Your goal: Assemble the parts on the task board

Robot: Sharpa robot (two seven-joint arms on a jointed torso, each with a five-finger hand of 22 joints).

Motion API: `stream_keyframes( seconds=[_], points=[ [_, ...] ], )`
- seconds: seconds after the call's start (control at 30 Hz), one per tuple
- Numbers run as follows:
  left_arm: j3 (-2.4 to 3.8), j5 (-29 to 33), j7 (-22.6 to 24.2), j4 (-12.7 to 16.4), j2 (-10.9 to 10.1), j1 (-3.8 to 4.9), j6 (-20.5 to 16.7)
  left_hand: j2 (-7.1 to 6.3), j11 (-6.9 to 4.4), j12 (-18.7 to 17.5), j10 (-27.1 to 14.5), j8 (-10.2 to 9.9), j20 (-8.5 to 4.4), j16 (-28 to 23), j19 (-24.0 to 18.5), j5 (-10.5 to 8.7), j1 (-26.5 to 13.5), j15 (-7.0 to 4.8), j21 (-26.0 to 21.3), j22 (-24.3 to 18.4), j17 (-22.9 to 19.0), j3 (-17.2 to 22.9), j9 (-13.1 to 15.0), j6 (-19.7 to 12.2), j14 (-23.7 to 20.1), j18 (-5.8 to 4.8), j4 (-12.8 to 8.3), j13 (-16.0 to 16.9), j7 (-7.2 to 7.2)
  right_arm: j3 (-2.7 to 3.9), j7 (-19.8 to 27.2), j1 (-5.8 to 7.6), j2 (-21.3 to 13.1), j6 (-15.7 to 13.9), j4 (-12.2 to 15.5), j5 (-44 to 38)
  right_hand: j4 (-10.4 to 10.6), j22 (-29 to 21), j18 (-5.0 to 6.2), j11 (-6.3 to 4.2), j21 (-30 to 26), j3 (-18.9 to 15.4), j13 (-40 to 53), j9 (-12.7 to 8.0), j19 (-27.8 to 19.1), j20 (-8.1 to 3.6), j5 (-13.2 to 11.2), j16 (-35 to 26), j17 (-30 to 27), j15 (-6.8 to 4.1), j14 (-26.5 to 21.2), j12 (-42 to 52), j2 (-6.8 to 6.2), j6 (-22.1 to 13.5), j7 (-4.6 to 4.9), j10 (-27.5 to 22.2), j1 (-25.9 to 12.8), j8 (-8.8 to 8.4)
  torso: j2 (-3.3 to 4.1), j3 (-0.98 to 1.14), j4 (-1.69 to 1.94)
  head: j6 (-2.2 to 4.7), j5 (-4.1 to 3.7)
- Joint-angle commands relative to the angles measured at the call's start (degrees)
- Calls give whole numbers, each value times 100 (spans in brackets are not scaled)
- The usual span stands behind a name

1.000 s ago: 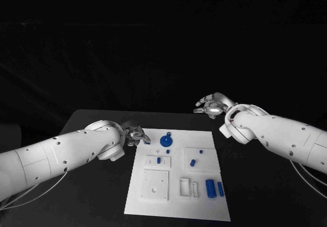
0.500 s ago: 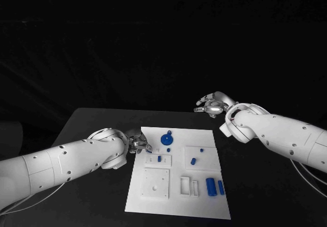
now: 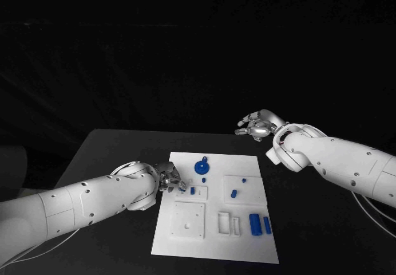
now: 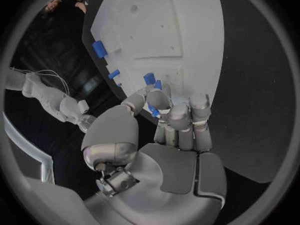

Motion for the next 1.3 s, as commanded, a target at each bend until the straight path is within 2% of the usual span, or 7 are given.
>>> stream_keyframes(
  seconds=[0.03,0.2,0.47,0.53,1.0,1.3],
  points=[
    [-3,-170,-9,-22,23,-9,16,40,-41,29,15,272,-466,31,27,25,16,-159,27,-9,-5,45,386,488,118,98,-17,3,-300,2,25,-4,1,56,16,-4,31,91,565,11,-24,-10,-8,-9,38,-10,39,29,-7,5,-53,31,3,7,42,-38,-50,1,1,1,-3,-7,0],
    [-33,-201,-39,-68,25,-9,74,41,-42,31,14,276,-466,32,28,24,13,-159,28,-9,-5,45,388,488,119,98,-16,3,-301,2,23,-4,-6,58,16,-4,31,91,565,11,-25,-10,-9,-9,38,-10,43,29,-7,5,-53,32,3,6,42,-39,-50,1,-3,7,4,-11,-1],
    [-64,-268,-40,-161,62,-20,153,43,-44,37,14,288,-467,36,31,12,0,-161,30,-9,-4,40,393,492,120,97,-8,4,-304,2,24,-4,-9,59,22,-4,31,91,565,11,-25,-10,-9,-9,38,-10,44,29,-8,5,-53,32,3,6,42,-39,-50,1,-3,0,3,-11,-3],
    [-66,-282,-39,-174,69,-24,166,53,-49,51,13,313,-470,43,35,-57,-29,-165,33,-10,-2,29,404,495,120,97,13,6,-308,2,24,-4,-10,60,21,-4,31,91,565,11,-25,-10,-9,-9,38,-10,45,29,-8,5,-53,33,3,6,42,-39,-50,1,-2,-2,0,-11,-6],
    [-75,-282,-31,-266,129,-65,157,61,-52,62,14,330,-473,49,35,-65,-42,-168,33,-10,1,28,411,498,121,97,23,8,-312,2,24,-4,-15,57,23,-4,31,92,565,11,-25,-11,-11,-10,39,-11,51,30,-8,5,-53,35,3,5,43,-40,-51,1,0,-2,2,-26,-22],
    [-75,-284,-49,-185,127,-69,255,71,-54,68,11,341,-474,53,36,-71,-51,-170,34,-11,3,29,416,495,120,97,31,8,-315,2,21,-4,-20,60,24,-4,33,92,565,11,-25,-12,-13,-10,41,-11,54,30,-8,5,-53,38,5,5,43,-40,-53,2,-2,2,3,-37,-29]
  ],
)
